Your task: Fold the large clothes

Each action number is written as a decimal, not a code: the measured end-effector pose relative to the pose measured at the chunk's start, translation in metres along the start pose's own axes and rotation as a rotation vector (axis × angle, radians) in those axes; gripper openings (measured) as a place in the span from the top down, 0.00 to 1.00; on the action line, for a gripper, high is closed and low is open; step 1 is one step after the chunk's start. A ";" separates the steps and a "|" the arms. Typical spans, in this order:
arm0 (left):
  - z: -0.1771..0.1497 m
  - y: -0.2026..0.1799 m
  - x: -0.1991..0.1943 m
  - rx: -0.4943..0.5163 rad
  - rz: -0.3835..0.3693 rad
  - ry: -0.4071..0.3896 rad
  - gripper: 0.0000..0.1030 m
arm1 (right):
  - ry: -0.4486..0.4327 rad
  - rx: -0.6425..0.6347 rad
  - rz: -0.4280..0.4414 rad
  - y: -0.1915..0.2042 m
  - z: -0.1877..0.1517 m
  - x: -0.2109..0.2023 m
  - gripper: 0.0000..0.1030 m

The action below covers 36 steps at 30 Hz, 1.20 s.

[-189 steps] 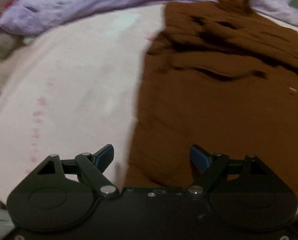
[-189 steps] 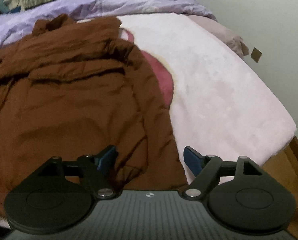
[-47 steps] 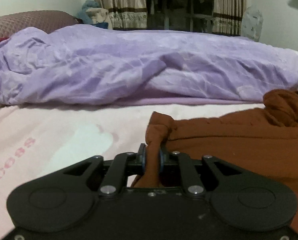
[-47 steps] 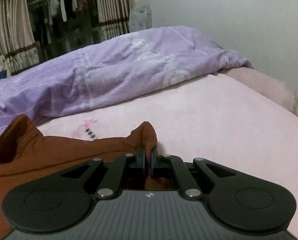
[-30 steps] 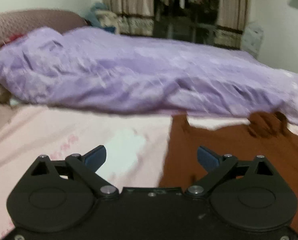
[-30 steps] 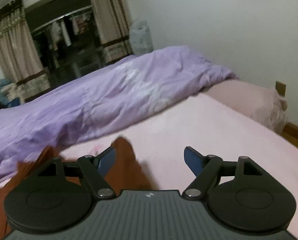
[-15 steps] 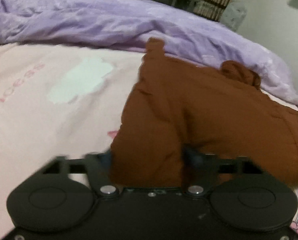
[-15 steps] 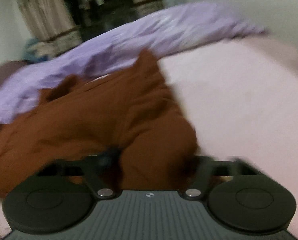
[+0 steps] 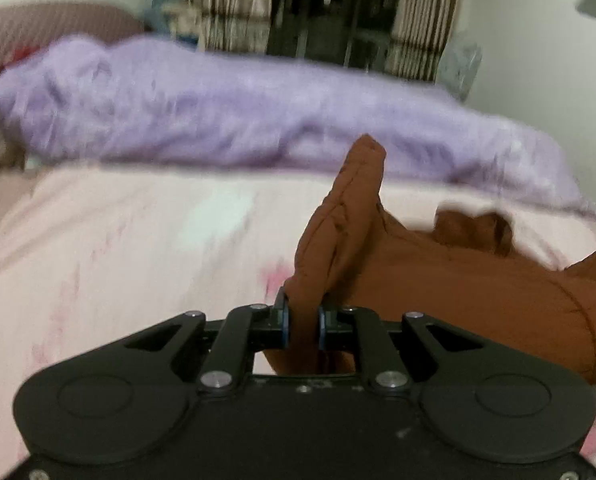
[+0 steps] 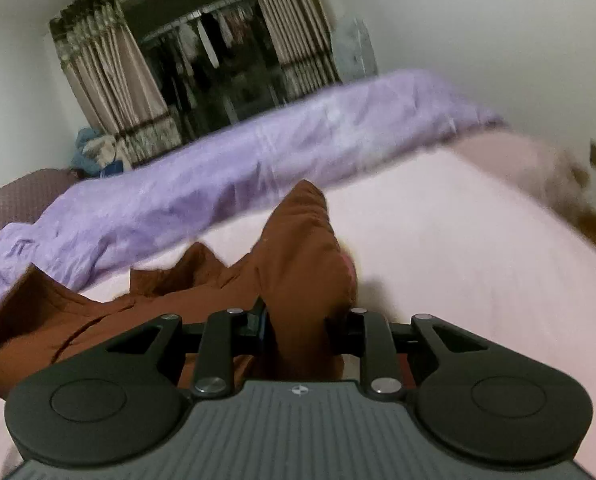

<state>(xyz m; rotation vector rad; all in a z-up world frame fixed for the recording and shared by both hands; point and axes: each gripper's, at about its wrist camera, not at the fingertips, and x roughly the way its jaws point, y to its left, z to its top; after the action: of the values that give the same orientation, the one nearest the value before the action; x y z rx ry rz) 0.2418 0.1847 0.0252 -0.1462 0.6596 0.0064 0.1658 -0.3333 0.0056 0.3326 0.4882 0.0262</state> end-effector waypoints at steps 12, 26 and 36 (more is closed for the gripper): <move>-0.016 0.013 0.016 -0.004 0.202 -0.099 0.22 | -0.024 0.092 -0.266 -0.027 -0.024 0.022 0.32; -0.015 -0.152 0.077 0.182 -0.016 -0.060 0.03 | 0.007 -0.247 0.040 0.179 -0.040 0.095 0.65; -0.039 -0.161 0.115 0.320 0.035 0.035 0.00 | 0.091 -0.215 0.000 0.178 -0.076 0.134 0.60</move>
<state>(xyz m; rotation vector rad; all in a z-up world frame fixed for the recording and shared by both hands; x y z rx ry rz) 0.3168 0.0155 -0.0541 0.1739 0.6895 -0.0685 0.2589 -0.1274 -0.0619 0.1211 0.5706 0.0936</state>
